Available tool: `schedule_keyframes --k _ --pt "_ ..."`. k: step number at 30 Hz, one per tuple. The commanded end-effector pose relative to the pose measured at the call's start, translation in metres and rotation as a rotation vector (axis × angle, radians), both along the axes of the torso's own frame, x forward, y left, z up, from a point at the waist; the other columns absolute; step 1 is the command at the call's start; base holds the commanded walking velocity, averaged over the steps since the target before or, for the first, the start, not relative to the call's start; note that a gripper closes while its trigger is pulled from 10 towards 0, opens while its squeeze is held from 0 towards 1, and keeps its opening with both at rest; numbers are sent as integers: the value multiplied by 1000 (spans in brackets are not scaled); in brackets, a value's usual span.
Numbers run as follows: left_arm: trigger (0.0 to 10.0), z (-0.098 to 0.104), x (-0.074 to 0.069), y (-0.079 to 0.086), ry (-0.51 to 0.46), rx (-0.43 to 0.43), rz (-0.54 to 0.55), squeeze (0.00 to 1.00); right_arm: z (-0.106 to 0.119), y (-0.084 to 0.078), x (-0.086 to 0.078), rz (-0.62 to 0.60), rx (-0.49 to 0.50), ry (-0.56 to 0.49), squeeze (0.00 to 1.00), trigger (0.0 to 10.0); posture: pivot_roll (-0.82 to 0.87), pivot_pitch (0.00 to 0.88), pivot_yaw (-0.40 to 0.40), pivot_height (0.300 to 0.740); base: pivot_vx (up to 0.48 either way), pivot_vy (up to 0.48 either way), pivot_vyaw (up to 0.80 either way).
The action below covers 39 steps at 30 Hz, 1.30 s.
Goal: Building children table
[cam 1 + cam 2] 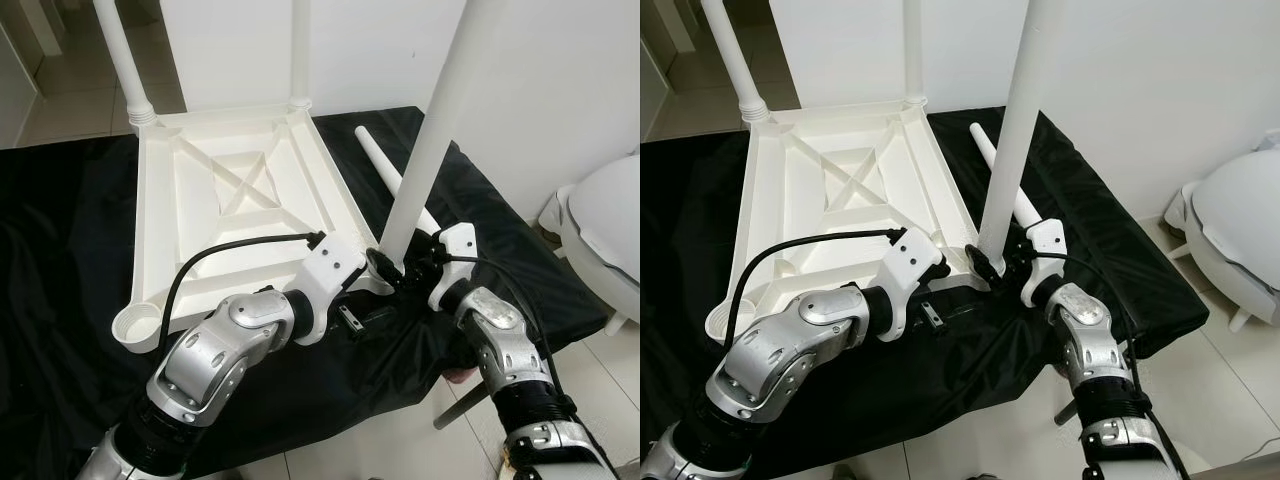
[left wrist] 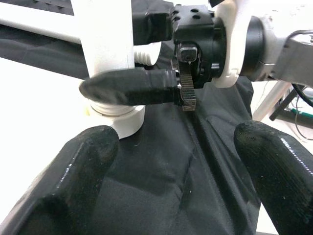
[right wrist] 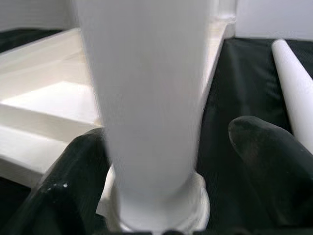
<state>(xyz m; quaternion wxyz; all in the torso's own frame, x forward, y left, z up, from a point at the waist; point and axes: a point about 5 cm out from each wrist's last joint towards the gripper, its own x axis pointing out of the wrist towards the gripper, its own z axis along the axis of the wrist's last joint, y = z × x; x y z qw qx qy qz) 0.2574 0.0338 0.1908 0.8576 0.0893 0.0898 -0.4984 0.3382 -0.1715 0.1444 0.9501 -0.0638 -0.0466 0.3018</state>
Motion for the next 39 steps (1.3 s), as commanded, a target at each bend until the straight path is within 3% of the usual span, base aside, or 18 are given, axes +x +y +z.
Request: schedule_keyframes --k 1,11,12,14,15,16,17,18,19,32,34,35,39 --pt "10000 -2 0 1 10 6 -12 0 -5 -3 0 11 -3 19 0 10000 -40 31 -12 740 0 0 0" --pt "10000 -1 -2 3 12 3 4 0 -5 3 8 87 -20 25 0 10000 -7 54 -12 740 0 0 0" --pt "10000 0 -2 3 12 2 5 0 -4 5 11 96 -25 22 0 8471 -6 57 -9 740 0 0 0" --pt "10000 0 -2 3 12 2 5 0 -4 5 11 96 -25 22 0 8471 -6 57 -9 740 0 0 0" --pt "10000 0 -1 3 12 1 7 0 -3 5 12 100 -19 24 0 7686 -6 57 -7 740 0 0 0" --pt "10000 0 -1 4 11 1 9 0 -3 6 13 101 -18 26 0 5882 -4 60 -8 740 0 0 0" --pt "10000 0 -1 4 10 1 10 0 -4 6 14 104 -21 30 0 1020 -4 60 -8 740 0 0 0" --pt "10000 0 -1 4 10 1 10 0 -4 6 14 104 -21 30 0 1020 -4 60 -8 740 0 0 0" --pt "10000 1 0 3 10 0 11 0 -5 6 14 112 -16 36 0 0 -1 65 -9 740 0 0 0" --pt "10000 0 -1 5 13 -2 20 0 -14 -1 6 122 -11 40 0 0 -14 89 -8 740 0 0 0" --pt "10000 1 -1 5 14 -3 19 0 -15 -3 7 90 -4 48 0 588 -17 94 -7 740 0 0 0" --pt "10000 1 -1 5 14 -4 17 0 -17 -3 8 45 5 70 0 10000 -18 96 -6 740 0 0 0" --pt "10000 -1 -2 5 21 -2 15 0 -16 -3 10 -48 37 47 0 10000 -25 101 -1 740 0 0 0"
